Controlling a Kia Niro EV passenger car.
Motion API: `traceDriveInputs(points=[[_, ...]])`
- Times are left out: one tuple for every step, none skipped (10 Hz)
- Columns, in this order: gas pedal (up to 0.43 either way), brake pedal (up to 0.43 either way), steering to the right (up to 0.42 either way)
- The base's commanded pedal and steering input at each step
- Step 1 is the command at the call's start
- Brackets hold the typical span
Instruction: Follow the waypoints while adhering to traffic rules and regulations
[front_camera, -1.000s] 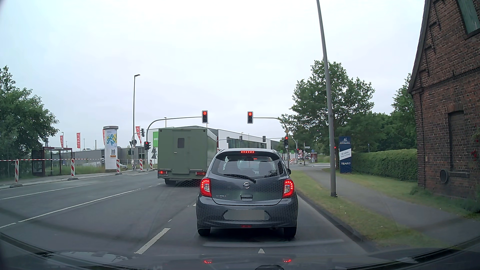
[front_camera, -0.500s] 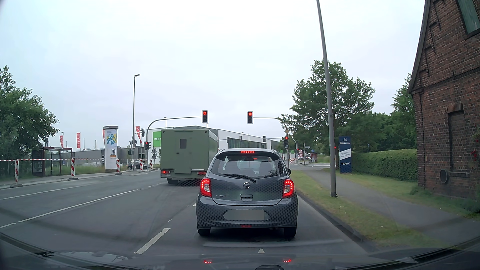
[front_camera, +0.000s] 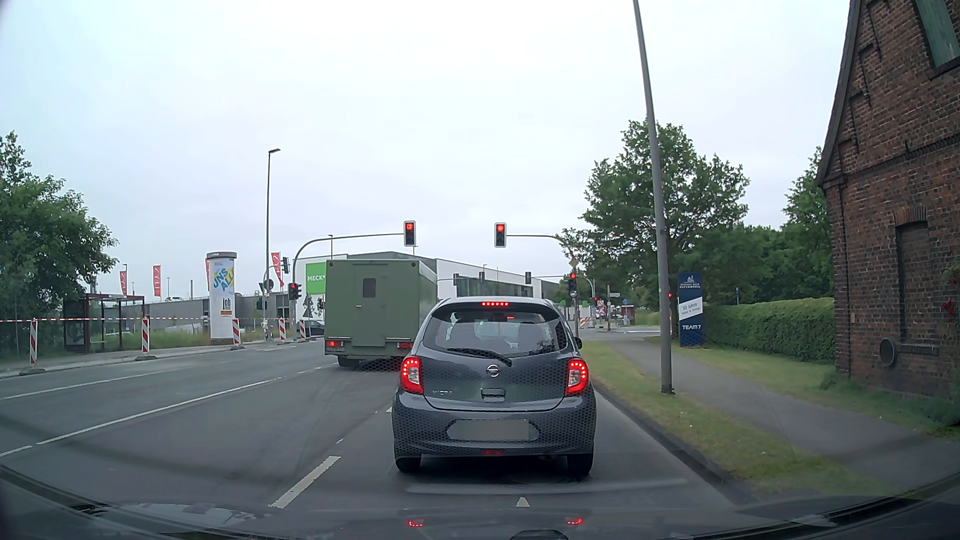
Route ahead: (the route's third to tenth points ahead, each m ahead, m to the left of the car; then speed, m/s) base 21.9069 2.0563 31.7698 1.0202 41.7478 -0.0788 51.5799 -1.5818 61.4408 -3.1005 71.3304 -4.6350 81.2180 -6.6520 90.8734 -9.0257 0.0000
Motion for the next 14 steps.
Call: traceDriveInputs(points=[[0.0,0.0,-0.002],[0.0,0.0,-0.002],[0.0,0.0,-0.002],[0.0,0.0,-0.002],[0.0,0.0,-0.002],[0.0,0.0,-0.002],[0.0,0.0,-0.002],[0.0,0.0,-0.002],[0.0,0.0,-0.002],[0.0,0.0,0.0],[0.0,0.0,0.0],[0.0,0.0,0.0],[0.0,0.0,-0.001],[0.0,0.0,0.0]])
